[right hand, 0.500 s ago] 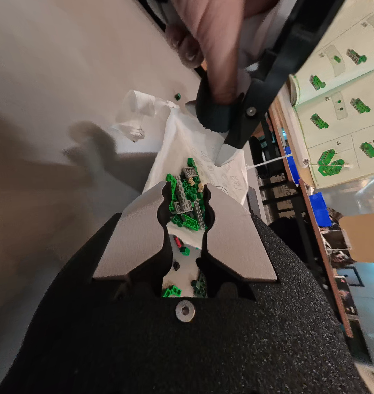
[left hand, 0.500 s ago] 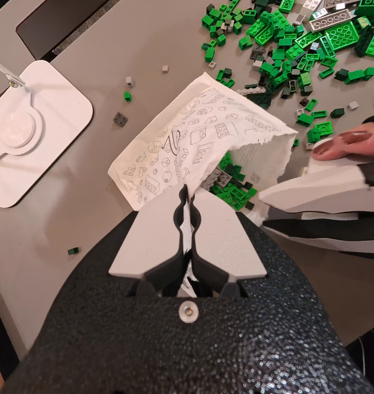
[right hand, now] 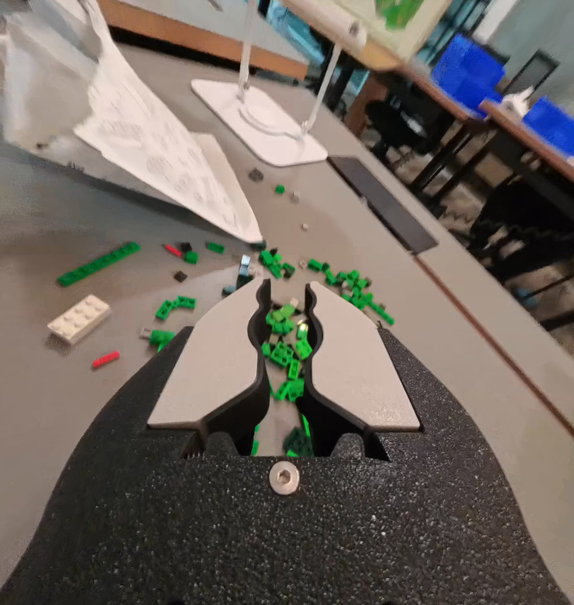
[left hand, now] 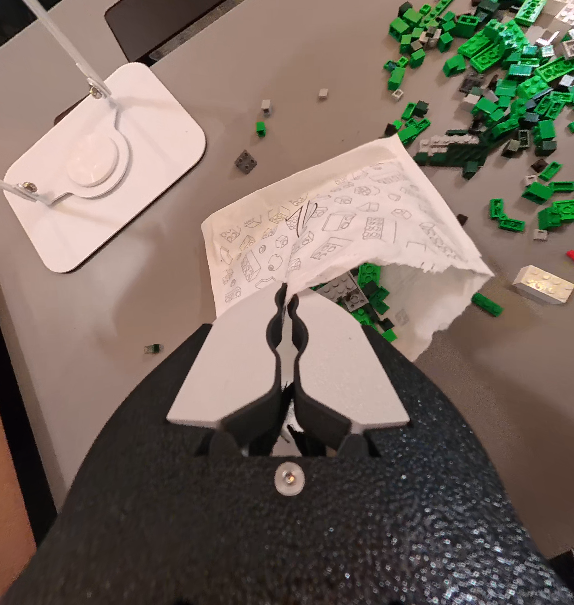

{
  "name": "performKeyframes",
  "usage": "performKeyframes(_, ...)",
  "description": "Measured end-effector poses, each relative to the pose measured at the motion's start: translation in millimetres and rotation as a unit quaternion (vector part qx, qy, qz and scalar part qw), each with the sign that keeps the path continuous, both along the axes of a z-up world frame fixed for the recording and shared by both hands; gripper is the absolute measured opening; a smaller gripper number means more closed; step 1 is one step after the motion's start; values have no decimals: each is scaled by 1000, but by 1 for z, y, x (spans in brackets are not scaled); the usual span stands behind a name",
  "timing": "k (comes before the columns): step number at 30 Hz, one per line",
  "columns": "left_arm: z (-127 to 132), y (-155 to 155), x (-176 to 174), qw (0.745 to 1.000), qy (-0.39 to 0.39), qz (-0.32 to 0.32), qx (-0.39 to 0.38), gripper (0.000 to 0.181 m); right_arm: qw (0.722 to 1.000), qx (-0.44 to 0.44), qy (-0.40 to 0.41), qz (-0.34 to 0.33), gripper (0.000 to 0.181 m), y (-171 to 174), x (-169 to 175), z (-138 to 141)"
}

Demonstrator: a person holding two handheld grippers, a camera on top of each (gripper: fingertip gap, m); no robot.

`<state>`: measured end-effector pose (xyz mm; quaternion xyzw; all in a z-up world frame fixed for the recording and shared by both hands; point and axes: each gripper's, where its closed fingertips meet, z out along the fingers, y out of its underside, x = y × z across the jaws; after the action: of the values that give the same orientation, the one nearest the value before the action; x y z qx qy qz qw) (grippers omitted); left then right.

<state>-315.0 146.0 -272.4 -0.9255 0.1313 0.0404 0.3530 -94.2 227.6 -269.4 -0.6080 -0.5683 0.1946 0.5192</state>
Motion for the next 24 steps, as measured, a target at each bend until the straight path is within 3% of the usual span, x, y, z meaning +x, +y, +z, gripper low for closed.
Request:
performKeyframes(5, 0, -1, -7, 1000, -1, 9, 0, 0, 986, -124, -92, 62, 19, -22, 9, -47)
performKeyframes(9, -1, -1, -4, 1000, 0, 4, -2, 0, 973, -143, -153, 95, 19, -37, 4, -69)
performKeyframes(14, -2, 0, 2, 1000, 1, -8, -5, 0, 973, -130, -155, 115, 19, -45, -8, -69)
performKeyframes(17, -2, -1, 3, 1000, 2, -12, -6, 0, 974, -98, -191, 75, 16, -31, 2, -75)
performKeyframes(24, -3, -1, 2, 1000, -2, -13, -7, 0, 968, -147, -190, 74, 12, -23, 6, -83)
